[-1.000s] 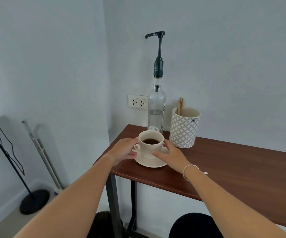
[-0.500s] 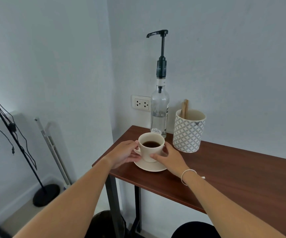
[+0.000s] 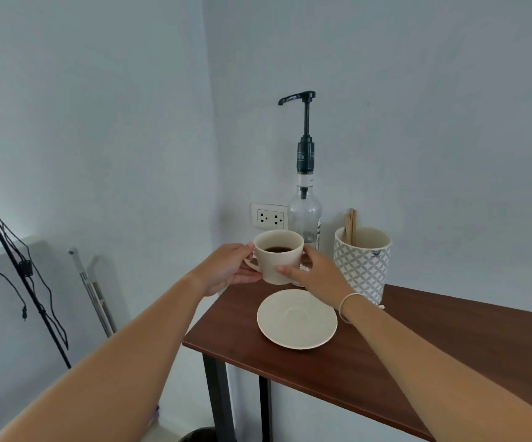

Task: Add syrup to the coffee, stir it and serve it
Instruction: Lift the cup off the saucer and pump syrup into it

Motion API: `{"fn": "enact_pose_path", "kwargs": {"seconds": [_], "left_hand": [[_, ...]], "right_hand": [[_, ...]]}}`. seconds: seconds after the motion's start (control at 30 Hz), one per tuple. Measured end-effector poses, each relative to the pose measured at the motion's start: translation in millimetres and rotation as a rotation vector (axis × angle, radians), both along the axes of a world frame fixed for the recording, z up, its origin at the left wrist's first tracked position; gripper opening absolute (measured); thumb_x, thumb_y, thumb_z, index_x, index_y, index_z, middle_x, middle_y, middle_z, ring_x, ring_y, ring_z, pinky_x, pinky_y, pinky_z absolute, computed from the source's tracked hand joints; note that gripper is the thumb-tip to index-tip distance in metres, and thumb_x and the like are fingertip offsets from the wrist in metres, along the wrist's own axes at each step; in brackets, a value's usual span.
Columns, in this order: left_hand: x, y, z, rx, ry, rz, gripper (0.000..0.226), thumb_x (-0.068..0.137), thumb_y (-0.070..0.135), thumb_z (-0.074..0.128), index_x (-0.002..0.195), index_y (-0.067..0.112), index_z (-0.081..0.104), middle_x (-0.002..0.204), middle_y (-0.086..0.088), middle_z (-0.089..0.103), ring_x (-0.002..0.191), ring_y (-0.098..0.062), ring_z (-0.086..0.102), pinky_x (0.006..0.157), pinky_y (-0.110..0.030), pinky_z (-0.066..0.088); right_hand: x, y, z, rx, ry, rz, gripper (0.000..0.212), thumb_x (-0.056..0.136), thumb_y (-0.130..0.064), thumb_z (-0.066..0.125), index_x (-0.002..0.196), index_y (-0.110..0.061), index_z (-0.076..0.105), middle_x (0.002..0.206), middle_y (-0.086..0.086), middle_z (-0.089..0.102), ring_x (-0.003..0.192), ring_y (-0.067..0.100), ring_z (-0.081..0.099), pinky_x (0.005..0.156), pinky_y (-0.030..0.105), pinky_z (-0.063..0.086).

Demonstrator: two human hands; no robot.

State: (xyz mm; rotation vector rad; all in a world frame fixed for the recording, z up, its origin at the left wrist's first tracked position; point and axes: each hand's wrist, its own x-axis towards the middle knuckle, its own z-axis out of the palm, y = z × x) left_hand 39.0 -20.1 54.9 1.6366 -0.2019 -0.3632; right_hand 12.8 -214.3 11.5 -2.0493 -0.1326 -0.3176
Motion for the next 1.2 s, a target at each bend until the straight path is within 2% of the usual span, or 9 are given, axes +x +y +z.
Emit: {"fn": "enact_pose_path", "kwargs": {"seconds": [0.13,0.37,0.53,0.67,0.8,0.93,1.0,1.07,1.2], "left_hand": [[19,10,31,0.017,-0.037,-0.027,0.028,0.099,0.028,0.043,0.083,0.006,0.046,0.118,-0.038,0.056,0.102,-0.041,0.065,0.085,-0.036,0.057],[57,20,79,-0.011,-0.112,-0.105,0.028,0.099,0.029,0.044,0.081,0.007,0.046,0.104,-0.035,0.057,0.088,-0.037,0.067,0.076,-0.03,0.059],[75,17,106,-0.011,-0.169,-0.133,0.029,0.099,0.027,0.043,0.077,0.007,0.045,0.097,-0.031,0.057,0.08,-0.034,0.067,0.072,-0.029,0.06],[86,11,124,-0.012,-0.204,-0.137,0.031,0.099,0.028,0.043,0.076,0.007,0.045,0.089,-0.03,0.059,0.076,-0.033,0.068,0.068,-0.028,0.06],[97,7,141,-0.02,-0.221,-0.147,0.032,0.099,0.029,0.042,0.075,0.007,0.044,0.086,-0.029,0.059,0.075,-0.033,0.067,0.067,-0.028,0.06],[107,3,155,-0.039,-0.231,-0.158,0.033,0.099,0.029,0.042,0.074,0.008,0.044,0.082,-0.029,0.061,0.073,-0.032,0.067,0.064,-0.028,0.06],[112,1,161,-0.031,-0.241,-0.158,0.033,0.099,0.029,0.043,0.074,0.008,0.044,0.081,-0.029,0.061,0.072,-0.032,0.067,0.062,-0.028,0.06],[114,-2,166,-0.02,-0.252,-0.166,0.033,0.099,0.029,0.043,0.074,0.008,0.045,0.081,-0.029,0.06,0.072,-0.033,0.067,0.062,-0.028,0.06],[109,-7,177,-0.024,-0.275,-0.19,0.032,0.099,0.028,0.043,0.074,0.008,0.045,0.08,-0.029,0.06,0.072,-0.033,0.067,0.063,-0.028,0.06]], "right_hand": [[17,11,30,-0.004,-0.054,-0.048,0.067,0.071,-0.05,0.072,0.128,-0.024,0.048,0.116,-0.006,0.059,0.105,0.012,0.054,0.088,0.026,0.044],[41,19,80,-0.089,-0.09,-0.104,0.073,0.071,-0.062,0.064,0.131,-0.024,0.046,0.114,-0.005,0.06,0.102,0.014,0.057,0.083,0.027,0.047],[52,14,116,-0.09,-0.166,-0.159,0.068,0.078,-0.063,0.056,0.134,-0.026,0.045,0.113,-0.007,0.059,0.102,0.011,0.056,0.073,0.019,0.041],[57,10,150,-0.068,-0.315,-0.309,0.056,0.084,-0.058,0.051,0.126,-0.022,0.053,0.083,-0.016,0.059,0.07,-0.007,0.056,0.056,0.006,0.04],[70,8,190,-0.037,-0.453,-0.489,0.049,0.086,-0.056,0.047,0.113,-0.017,0.06,0.074,-0.01,0.058,0.073,0.002,0.055,0.064,0.017,0.038],[92,9,220,0.139,-0.391,-0.552,0.052,0.084,-0.058,0.043,0.113,-0.017,0.056,0.105,-0.001,0.057,0.092,0.016,0.055,0.073,0.027,0.037],[102,10,230,0.215,-0.357,-0.543,0.04,0.084,-0.056,0.043,0.09,-0.019,0.056,0.088,-0.001,0.054,0.074,0.014,0.052,0.06,0.026,0.036],[108,11,239,0.251,-0.323,-0.531,0.037,0.084,-0.054,0.043,0.065,-0.022,0.038,0.065,-0.004,0.04,0.054,0.012,0.039,0.049,0.027,0.028],[108,9,251,0.309,-0.193,-0.46,0.036,0.081,-0.052,0.047,0.081,-0.016,0.048,0.073,0.0,0.048,0.062,0.015,0.044,0.062,0.028,0.038]]}}
